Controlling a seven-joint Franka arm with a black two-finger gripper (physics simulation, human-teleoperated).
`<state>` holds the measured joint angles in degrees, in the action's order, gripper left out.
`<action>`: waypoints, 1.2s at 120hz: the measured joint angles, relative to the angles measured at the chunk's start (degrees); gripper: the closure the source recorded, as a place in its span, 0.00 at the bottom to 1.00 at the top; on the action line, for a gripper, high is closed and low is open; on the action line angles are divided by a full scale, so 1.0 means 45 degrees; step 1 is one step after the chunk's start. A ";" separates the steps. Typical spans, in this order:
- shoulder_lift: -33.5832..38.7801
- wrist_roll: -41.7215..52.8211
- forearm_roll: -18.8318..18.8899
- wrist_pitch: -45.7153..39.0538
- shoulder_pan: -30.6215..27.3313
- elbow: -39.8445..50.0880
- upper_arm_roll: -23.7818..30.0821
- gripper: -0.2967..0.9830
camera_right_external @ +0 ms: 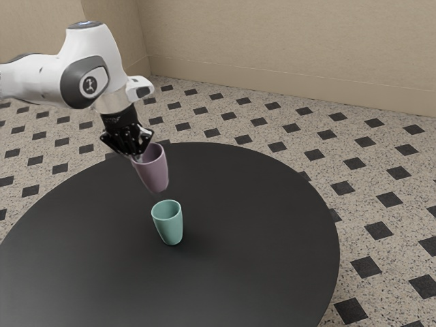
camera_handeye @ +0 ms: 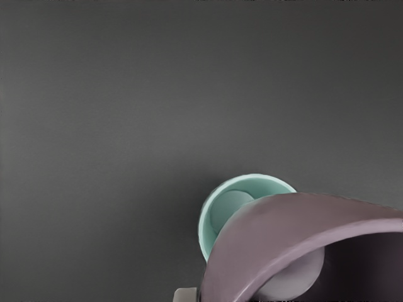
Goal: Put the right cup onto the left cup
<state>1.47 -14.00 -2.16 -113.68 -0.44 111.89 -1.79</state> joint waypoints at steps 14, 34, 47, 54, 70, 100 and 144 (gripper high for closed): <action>-0.0906 -0.0052 -0.0084 0.0631 -0.0344 -0.0986 -0.0041 0.85; -0.1591 -0.0092 -0.0258 0.1105 -0.0167 -0.1549 -0.0050 0.85; -0.1887 -0.0101 -0.0462 0.1254 -0.0020 -0.1717 -0.0049 0.85; -0.1926 -0.0105 -0.0560 0.1305 -0.0039 -0.1702 -0.0050 0.85; -0.1927 -0.0114 -0.0773 0.1369 -0.0076 -0.1497 -0.0068 0.85; -0.1944 -0.0148 -0.1158 0.1332 -0.0078 -0.1025 -0.0089 0.85; -0.2016 -0.0141 -0.1356 0.1087 -0.0113 -0.0781 -0.0089 0.85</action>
<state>-7.60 -14.64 -8.26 -108.79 -0.95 108.38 -2.19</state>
